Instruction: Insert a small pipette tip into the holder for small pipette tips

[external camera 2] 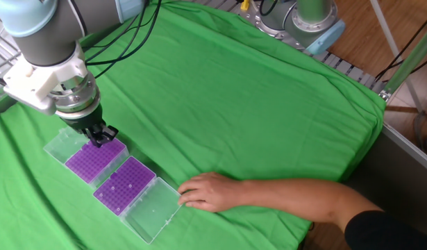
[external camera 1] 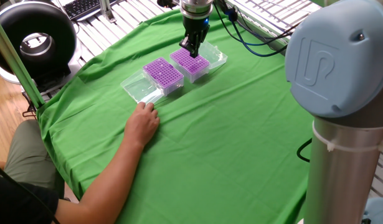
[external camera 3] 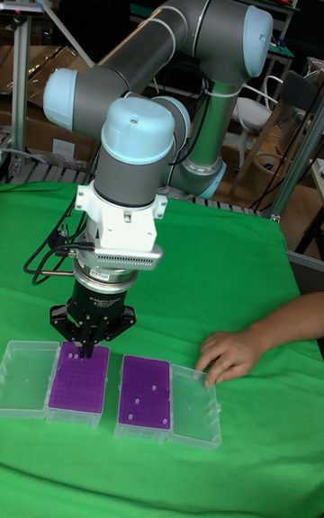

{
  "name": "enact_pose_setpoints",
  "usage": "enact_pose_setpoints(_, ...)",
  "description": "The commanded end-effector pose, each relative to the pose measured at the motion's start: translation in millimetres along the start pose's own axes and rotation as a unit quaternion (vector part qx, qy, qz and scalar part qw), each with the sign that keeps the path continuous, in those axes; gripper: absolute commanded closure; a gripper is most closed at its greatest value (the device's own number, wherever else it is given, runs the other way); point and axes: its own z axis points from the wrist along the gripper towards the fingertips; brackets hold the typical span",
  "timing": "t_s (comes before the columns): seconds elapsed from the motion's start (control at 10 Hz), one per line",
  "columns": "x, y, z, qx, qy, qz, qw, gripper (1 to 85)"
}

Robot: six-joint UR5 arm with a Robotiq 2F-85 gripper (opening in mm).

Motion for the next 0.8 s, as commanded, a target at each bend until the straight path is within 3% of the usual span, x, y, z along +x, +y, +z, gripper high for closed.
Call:
enact_pose_setpoints(0.0, -1.2, 1.4, 1.8, -0.008, -0.007, 0.003, 0.9999, 84.7)
enact_pose_setpoints(0.7, 0.0, 1.1, 7.2, -0.011, -0.015, 0.001, 0.9998, 84.7)
